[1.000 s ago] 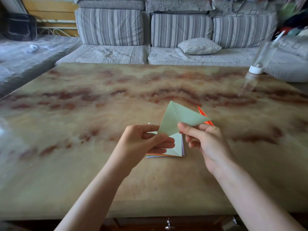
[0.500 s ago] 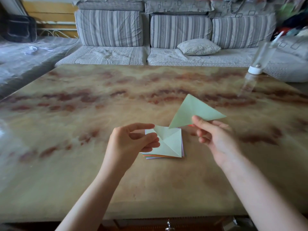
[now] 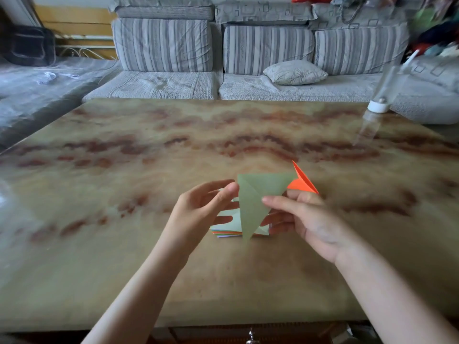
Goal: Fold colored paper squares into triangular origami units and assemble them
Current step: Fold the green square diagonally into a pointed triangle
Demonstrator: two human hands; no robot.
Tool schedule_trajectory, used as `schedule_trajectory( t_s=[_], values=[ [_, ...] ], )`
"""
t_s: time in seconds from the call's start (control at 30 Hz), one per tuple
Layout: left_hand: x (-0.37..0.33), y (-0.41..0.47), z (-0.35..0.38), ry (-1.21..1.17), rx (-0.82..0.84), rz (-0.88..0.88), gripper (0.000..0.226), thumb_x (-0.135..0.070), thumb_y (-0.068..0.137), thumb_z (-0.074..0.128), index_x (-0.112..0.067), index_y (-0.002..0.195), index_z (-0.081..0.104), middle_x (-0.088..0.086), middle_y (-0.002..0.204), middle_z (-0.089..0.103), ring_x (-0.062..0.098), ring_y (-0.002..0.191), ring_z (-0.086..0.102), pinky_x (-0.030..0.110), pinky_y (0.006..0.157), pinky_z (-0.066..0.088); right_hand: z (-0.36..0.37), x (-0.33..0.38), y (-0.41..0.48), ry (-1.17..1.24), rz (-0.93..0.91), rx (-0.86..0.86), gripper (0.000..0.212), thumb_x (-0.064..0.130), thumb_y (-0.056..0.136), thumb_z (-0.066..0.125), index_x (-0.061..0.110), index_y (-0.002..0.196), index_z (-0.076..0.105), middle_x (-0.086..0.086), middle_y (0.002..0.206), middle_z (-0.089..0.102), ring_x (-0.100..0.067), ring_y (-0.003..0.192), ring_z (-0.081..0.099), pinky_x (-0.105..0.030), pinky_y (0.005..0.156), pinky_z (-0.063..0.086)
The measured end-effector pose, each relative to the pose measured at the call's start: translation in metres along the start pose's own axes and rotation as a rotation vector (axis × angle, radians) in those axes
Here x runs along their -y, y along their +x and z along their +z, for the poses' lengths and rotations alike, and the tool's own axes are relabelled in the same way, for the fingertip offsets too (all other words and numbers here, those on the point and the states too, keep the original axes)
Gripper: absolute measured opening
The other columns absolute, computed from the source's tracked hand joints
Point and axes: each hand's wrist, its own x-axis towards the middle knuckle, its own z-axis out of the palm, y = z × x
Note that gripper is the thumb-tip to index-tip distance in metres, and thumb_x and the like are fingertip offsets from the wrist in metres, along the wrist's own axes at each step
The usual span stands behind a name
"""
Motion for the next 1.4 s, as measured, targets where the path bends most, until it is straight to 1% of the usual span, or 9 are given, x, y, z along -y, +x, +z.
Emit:
schedule_trajectory(
  t_s=[0.17, 0.3, 0.5, 0.63, 0.7, 0.83, 1.1, 1.23, 1.4],
  values=[
    [0.002, 0.004, 0.003, 0.024, 0.03, 0.006, 0.024, -0.021, 0.076, 0.072, -0.017, 0.099, 0.071, 0.011, 0.068, 0.066, 0.012, 0.069, 0.067, 0.025, 0.062, 0.058, 0.006, 0.0, -0.002, -0.2, -0.064, 0.076, 0.012, 0.008, 0.08, 0.068, 0.005, 0.091, 0.071, -0.011, 0.079, 0.071, -0.02, 0.061, 0.061, -0.027, 0.056, 0.048],
    [0.007, 0.006, 0.003, -0.03, 0.001, -0.018, 0.013, -0.001, 0.079, 0.069, -0.006, 0.091, 0.07, 0.006, 0.079, 0.074, 0.012, 0.065, 0.069, 0.021, 0.056, 0.054, 0.008, -0.001, -0.001, -0.167, -0.107, -0.002, 0.022, 0.005, 0.08, 0.068, 0.005, 0.101, 0.061, -0.011, 0.074, 0.07, -0.02, 0.057, 0.058, -0.032, 0.058, 0.047],
    [0.007, 0.007, -0.002, -0.144, -0.025, -0.028, 0.017, -0.002, 0.082, 0.066, 0.003, 0.099, 0.065, 0.014, 0.088, 0.073, 0.013, 0.067, 0.068, 0.02, 0.058, 0.053, 0.011, -0.001, -0.002, -0.227, -0.307, -0.004, 0.031, -0.014, 0.088, 0.046, 0.014, 0.09, 0.058, -0.003, 0.087, 0.066, -0.015, 0.069, 0.061, -0.027, 0.06, 0.051],
    [0.008, 0.006, -0.001, -0.196, -0.003, -0.048, 0.019, -0.001, 0.084, 0.063, 0.005, 0.102, 0.064, 0.017, 0.091, 0.072, 0.016, 0.069, 0.069, 0.021, 0.059, 0.054, 0.013, 0.001, -0.003, -0.252, -0.314, 0.061, 0.025, -0.01, 0.079, 0.063, 0.014, 0.081, 0.068, 0.002, 0.102, 0.06, -0.006, 0.074, 0.06, -0.015, 0.064, 0.048],
    [0.007, 0.005, 0.0, -0.207, 0.016, -0.05, 0.016, -0.002, 0.086, 0.061, 0.003, 0.101, 0.064, 0.017, 0.09, 0.072, 0.017, 0.071, 0.07, 0.022, 0.06, 0.055, 0.012, 0.0, -0.002, -0.205, -0.291, 0.043, 0.012, 0.011, 0.069, 0.072, 0.012, 0.081, 0.069, 0.005, 0.094, 0.065, -0.006, 0.071, 0.062, -0.019, 0.066, 0.051],
    [0.006, 0.001, 0.002, -0.176, 0.079, -0.057, 0.015, -0.009, 0.09, 0.056, 0.001, 0.098, 0.064, 0.015, 0.093, 0.073, 0.02, 0.084, 0.073, 0.026, 0.065, 0.058, 0.01, -0.004, 0.003, -0.12, -0.278, -0.07, 0.025, 0.026, 0.067, 0.07, 0.006, 0.083, 0.07, -0.002, 0.078, 0.071, -0.014, 0.074, 0.065, -0.034, 0.072, 0.055],
    [0.002, 0.0, 0.008, -0.034, 0.039, -0.038, 0.027, -0.026, 0.094, 0.052, -0.013, 0.085, 0.073, 0.004, 0.085, 0.075, 0.012, 0.08, 0.07, 0.023, 0.061, 0.056, 0.009, -0.005, 0.005, 0.025, -0.277, -0.163, 0.019, 0.017, 0.061, 0.073, 0.013, 0.08, 0.069, 0.003, 0.071, 0.068, -0.011, 0.067, 0.062, -0.026, 0.062, 0.054],
    [-0.001, 0.001, 0.008, -0.112, 0.01, -0.012, 0.035, -0.043, 0.082, 0.055, -0.018, 0.101, 0.07, -0.001, 0.096, 0.075, 0.011, 0.087, 0.071, 0.018, 0.065, 0.054, 0.011, -0.004, 0.003, -0.044, -0.276, -0.081, 0.015, 0.002, 0.074, 0.071, 0.01, 0.086, 0.069, 0.0, 0.075, 0.069, -0.012, 0.068, 0.062, -0.023, 0.059, 0.051],
    [-0.004, 0.0, 0.007, -0.184, -0.013, 0.092, 0.028, -0.013, 0.081, 0.065, -0.015, 0.109, 0.066, -0.001, 0.098, 0.075, 0.012, 0.089, 0.071, 0.019, 0.069, 0.055, 0.016, -0.003, 0.0, -0.114, -0.291, -0.025, 0.012, 0.0, 0.079, 0.068, 0.006, 0.089, 0.068, 0.001, 0.078, 0.071, -0.01, 0.069, 0.064, -0.024, 0.06, 0.052]
  ],
)
